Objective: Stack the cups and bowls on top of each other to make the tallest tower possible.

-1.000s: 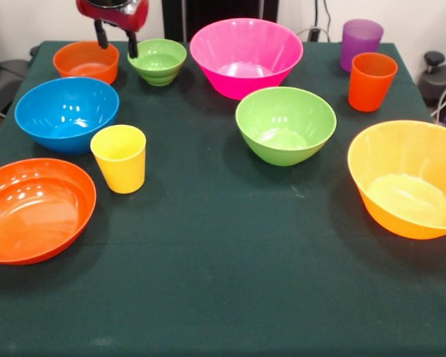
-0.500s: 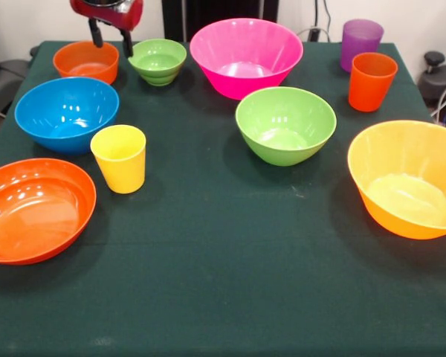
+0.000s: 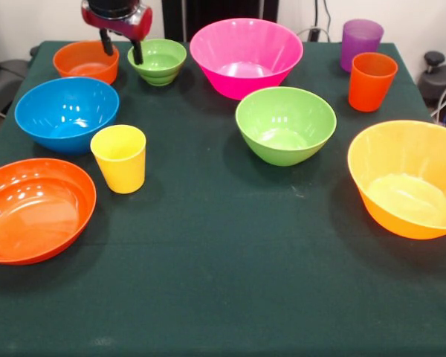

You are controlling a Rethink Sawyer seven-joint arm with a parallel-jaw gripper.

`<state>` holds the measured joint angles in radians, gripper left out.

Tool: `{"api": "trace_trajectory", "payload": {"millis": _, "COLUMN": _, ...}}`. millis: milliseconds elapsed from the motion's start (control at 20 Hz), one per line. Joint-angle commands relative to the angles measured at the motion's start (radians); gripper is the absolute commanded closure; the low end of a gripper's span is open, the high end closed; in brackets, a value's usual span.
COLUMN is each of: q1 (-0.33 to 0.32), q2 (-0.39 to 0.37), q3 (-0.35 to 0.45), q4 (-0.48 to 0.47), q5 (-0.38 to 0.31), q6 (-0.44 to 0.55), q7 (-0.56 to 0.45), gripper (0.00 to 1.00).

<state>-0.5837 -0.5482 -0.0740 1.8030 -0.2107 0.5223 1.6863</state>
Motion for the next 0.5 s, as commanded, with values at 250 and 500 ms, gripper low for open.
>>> {"api": "trace_trajectory", "payload": {"millis": 250, "q1": 0.025, "q2": 0.107, "q3": 0.066, "q4": -0.080, "q5": -0.092, "q6": -0.136, "q7": 0.035, "gripper": 0.00}}
{"api": "trace_trajectory", "payload": {"millis": 500, "q1": 0.024, "q2": 0.124, "q3": 0.064, "q4": -0.085, "q5": -0.100, "q6": -0.157, "q7": 0.044, "gripper": 0.00}}
